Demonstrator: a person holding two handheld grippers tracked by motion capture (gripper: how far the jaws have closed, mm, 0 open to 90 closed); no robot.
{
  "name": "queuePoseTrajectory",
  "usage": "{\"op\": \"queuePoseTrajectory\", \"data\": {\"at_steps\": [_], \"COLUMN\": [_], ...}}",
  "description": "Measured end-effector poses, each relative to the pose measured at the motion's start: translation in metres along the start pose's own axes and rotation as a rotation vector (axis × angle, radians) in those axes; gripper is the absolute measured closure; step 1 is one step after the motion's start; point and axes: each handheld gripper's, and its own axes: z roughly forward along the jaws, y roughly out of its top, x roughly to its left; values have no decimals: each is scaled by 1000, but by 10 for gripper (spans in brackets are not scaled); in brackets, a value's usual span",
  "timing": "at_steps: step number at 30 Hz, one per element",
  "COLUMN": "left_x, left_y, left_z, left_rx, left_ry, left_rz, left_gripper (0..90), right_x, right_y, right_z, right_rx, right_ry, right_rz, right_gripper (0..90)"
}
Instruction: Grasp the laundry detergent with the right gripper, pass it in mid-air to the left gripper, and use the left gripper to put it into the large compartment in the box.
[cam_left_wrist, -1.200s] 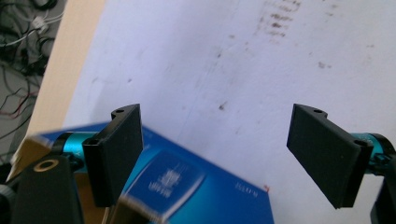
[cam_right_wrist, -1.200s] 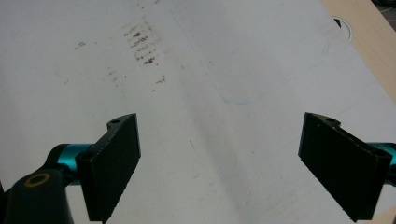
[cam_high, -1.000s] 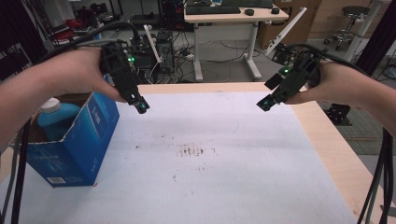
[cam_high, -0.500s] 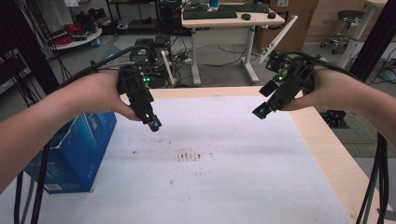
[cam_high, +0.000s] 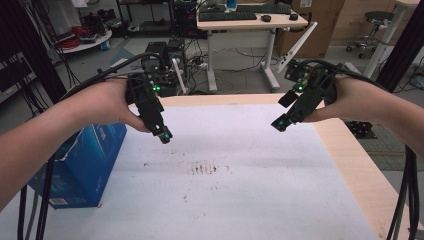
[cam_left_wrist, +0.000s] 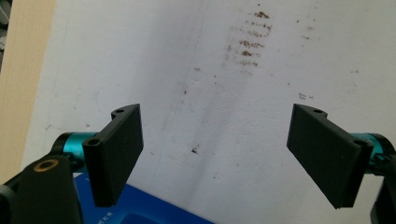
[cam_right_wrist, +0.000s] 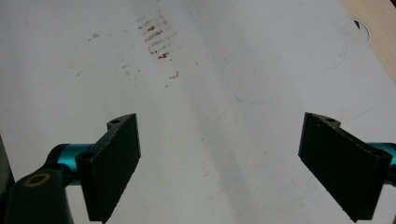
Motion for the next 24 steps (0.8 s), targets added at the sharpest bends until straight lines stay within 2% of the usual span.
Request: {"op": "queuePoseTrajectory", "data": {"at_steps": [24], "left_x": [3], "left_y": [-2], "left_z": [0], "left_rx": [-2], "left_ry": [5], "left_rz": [-11], "left_gripper": [187], "right_x": [2], "right_y": [-3], "right_z": [4], "right_rx": [4], "right_ry": [8], "right_rz": [1], "right_gripper": [121]}}
